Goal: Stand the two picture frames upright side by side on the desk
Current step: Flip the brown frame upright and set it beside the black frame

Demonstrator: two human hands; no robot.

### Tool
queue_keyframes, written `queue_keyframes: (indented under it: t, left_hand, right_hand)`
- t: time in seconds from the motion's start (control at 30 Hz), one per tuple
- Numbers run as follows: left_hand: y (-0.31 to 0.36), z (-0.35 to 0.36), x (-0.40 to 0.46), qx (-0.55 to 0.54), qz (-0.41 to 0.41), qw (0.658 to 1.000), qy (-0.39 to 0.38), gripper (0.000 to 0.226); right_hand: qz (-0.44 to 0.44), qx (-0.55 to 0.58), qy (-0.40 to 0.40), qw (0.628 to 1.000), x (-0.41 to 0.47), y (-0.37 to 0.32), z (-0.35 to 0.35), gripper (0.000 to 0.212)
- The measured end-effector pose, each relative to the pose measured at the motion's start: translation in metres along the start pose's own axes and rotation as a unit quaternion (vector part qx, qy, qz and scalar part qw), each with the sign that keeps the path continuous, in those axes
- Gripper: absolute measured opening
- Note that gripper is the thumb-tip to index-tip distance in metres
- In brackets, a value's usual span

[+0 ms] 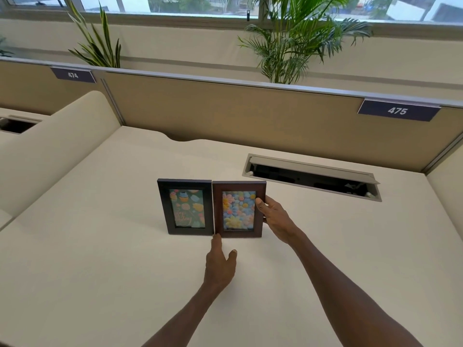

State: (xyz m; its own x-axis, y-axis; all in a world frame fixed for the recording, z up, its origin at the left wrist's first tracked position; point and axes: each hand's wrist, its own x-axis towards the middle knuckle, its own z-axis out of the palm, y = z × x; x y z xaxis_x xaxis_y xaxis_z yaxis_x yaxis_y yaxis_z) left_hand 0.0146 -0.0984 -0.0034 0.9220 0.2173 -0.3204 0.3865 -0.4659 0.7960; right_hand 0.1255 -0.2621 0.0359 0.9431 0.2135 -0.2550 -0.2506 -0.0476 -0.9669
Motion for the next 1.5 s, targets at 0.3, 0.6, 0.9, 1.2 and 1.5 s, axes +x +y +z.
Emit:
queue_keyframes:
  t: [0.3,0.6,0.9,1.2,1.5]
  left_hand:
    - [-0.004,0.005,0.004,0.021,0.016,0.997,-0.076,0.090]
    - [-0.002,0.011,0.007,0.032,0.014,0.997,-0.075,0.114]
    - [0.007,0.019,0.013,0.055,-0.009,0.996,-0.069,0.121]
    - [0.008,0.019,0.013,0.050,-0.011,0.995,-0.080,0.123]
    - [0.003,-0.004,0.007,-0.016,-0.008,0.999,-0.033,0.118]
  right_hand:
    - [0.003,-0.009,-0.003,1.000,0.002,0.001,0.000,0.042]
    - [0.015,-0.024,-0.005,1.000,0.004,0.003,-0.001,0.050]
    - [0.027,-0.029,0.000,0.999,0.003,0.002,0.001,0.036]
    - [0.031,-0.029,0.007,0.999,0.000,-0.001,0.005,0.029]
    - [0.023,-0.052,0.022,0.998,-0.006,-0.005,0.004,0.061]
